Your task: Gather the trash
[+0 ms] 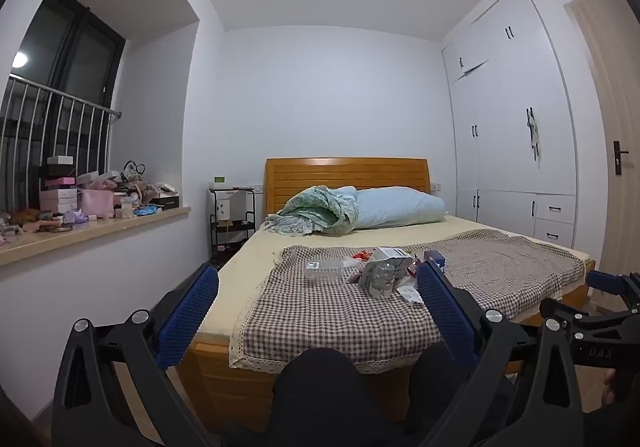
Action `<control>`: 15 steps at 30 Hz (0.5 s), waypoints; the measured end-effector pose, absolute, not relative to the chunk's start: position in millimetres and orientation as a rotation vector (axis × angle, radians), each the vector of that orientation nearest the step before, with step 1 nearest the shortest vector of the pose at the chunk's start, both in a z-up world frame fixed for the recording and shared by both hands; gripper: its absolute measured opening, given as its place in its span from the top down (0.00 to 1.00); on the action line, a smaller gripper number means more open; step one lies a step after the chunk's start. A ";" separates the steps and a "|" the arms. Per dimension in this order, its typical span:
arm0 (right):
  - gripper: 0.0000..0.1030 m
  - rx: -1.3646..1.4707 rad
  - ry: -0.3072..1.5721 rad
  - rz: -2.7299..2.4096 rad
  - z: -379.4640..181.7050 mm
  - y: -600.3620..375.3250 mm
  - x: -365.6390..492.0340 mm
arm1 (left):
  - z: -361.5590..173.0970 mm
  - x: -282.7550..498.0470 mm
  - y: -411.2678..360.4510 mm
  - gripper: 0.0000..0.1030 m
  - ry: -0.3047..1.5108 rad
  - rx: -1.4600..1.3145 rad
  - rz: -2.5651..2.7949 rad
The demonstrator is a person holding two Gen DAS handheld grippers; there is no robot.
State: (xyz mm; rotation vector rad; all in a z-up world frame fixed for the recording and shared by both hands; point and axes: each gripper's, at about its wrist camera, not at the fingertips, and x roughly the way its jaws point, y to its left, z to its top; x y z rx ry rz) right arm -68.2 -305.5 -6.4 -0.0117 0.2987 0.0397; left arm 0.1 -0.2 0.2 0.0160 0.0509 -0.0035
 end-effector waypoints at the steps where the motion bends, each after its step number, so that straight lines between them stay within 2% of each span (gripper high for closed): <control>1: 0.06 -0.012 0.296 0.038 -6.6 -305.1 -68.0 | 0.4 0.0 0.4 0.07 0.048 0.016 -0.003; 15: 0.06 -0.005 0.295 0.042 -5.5 -303.0 -67.5 | 3.6 -6.6 -4.1 0.07 0.040 0.042 0.001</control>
